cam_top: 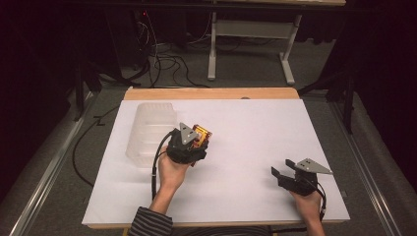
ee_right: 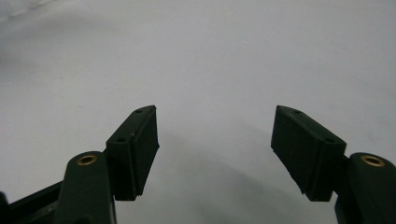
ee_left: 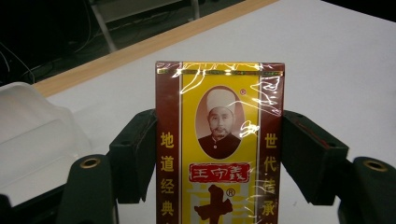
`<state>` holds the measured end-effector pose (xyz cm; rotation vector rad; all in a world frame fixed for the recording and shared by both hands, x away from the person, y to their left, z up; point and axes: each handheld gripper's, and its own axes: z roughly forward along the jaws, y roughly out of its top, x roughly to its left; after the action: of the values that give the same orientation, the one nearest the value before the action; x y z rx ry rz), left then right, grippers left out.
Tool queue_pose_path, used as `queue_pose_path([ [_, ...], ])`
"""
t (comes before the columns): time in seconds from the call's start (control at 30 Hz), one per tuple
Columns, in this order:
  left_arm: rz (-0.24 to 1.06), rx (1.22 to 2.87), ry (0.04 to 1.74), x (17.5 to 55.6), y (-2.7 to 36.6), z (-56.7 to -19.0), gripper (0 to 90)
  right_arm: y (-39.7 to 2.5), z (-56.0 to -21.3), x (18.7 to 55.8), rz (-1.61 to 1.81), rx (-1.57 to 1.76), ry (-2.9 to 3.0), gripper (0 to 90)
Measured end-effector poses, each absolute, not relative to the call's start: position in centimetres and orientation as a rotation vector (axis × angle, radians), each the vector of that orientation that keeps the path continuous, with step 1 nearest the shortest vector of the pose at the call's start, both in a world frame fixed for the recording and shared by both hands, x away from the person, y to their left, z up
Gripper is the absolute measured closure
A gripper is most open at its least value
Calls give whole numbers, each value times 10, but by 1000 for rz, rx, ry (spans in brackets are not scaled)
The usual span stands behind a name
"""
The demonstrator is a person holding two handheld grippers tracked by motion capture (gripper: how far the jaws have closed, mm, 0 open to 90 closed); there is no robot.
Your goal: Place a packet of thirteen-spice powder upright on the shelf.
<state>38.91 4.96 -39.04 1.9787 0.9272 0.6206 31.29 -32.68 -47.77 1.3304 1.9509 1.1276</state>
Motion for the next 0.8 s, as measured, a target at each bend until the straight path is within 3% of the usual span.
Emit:
queue_pose_path([
  [0.8, 673, 1863, 1045, 393, 99, -382, 326, -325, -478, 313, 1103, 1336, 1962, 321],
])
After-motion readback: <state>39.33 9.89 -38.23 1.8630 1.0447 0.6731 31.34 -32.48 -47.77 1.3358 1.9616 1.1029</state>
